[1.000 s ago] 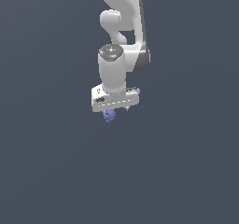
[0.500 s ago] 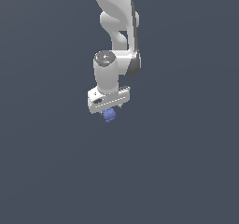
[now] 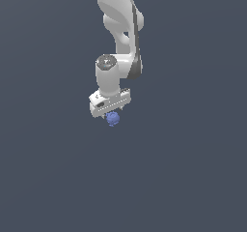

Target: Pick up the object and move it to a goal position.

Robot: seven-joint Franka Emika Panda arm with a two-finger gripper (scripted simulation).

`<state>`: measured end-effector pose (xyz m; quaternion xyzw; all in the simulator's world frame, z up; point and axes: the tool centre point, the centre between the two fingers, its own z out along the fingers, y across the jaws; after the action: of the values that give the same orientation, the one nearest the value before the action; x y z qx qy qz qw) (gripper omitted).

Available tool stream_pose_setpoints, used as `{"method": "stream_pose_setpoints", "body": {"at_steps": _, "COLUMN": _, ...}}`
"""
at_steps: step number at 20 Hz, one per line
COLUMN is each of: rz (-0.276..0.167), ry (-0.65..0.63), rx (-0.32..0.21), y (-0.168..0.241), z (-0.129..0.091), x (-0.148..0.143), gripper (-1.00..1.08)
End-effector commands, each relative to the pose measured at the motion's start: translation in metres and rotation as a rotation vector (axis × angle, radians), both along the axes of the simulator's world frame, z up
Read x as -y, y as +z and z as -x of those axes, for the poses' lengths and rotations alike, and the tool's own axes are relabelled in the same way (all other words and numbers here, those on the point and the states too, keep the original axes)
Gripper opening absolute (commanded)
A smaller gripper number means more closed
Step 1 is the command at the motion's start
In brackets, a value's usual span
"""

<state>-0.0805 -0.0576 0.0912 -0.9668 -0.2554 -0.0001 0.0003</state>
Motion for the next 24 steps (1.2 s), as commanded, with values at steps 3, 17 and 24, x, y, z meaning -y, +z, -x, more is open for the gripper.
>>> {"method": "stream_pose_setpoints", "body": {"at_steps": 3, "rz": 0.0, "ry": 0.006, "rx": 0.0, "y": -0.001, "z": 0.001, "x": 0.001, "gripper": 1.0}}
{"method": "stream_pose_setpoints", "body": {"at_steps": 17, "rz": 0.001, "ry": 0.01, "rx": 0.0, "y": -0.047, "z": 0.003, "x": 0.001, "gripper": 1.0}}
{"method": "stream_pose_setpoints", "body": {"at_steps": 24, "rz": 0.001, "ry": 0.01, "rx": 0.0, "y": -0.052, "z": 0.002, "x": 0.001, "gripper": -1.0}}
